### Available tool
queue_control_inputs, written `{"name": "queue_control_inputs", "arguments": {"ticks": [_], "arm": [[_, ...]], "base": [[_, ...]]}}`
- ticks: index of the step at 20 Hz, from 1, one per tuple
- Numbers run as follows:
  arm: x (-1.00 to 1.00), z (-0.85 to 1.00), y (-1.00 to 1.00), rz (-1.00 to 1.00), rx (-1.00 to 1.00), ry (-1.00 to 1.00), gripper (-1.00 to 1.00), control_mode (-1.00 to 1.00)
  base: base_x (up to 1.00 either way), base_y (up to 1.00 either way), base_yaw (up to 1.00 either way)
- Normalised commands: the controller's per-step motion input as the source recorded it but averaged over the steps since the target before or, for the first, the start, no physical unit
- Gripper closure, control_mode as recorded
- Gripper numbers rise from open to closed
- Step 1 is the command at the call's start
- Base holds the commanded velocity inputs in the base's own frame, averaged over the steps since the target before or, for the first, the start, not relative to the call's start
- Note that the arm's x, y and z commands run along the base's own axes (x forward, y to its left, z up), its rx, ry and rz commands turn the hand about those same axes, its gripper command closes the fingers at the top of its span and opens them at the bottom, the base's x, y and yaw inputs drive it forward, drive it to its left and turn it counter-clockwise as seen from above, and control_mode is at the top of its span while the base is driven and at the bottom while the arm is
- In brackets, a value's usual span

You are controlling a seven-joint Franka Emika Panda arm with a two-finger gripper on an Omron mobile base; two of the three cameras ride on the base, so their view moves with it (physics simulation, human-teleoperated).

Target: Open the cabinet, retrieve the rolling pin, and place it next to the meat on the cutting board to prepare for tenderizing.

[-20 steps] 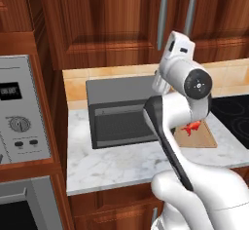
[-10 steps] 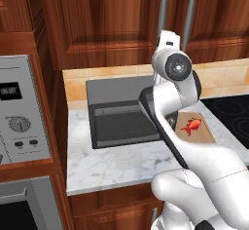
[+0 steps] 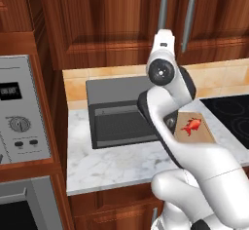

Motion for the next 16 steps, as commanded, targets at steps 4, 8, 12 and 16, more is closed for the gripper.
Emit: {"name": "queue_control_inputs", "arguments": {"ticks": [4, 8, 12, 16], "arm": [[0.11, 0.0, -0.23, -0.16, -0.08, -0.07, -1.0, -1.0], [0.1, 0.0, -0.23, -0.16, -0.06, -0.06, -1.0, -1.0], [0.07, 0.0, -0.16, -0.16, -0.04, -0.1, -1.0, -1.0], [0.16, 0.0, -0.05, -0.13, -0.02, -0.12, -1.0, -1.0]], "base": [[0.0, 0.0, 0.0], [0.0, 0.0, 0.0], [0.0, 0.0, 0.0], [0.0, 0.0, 0.0]]}}
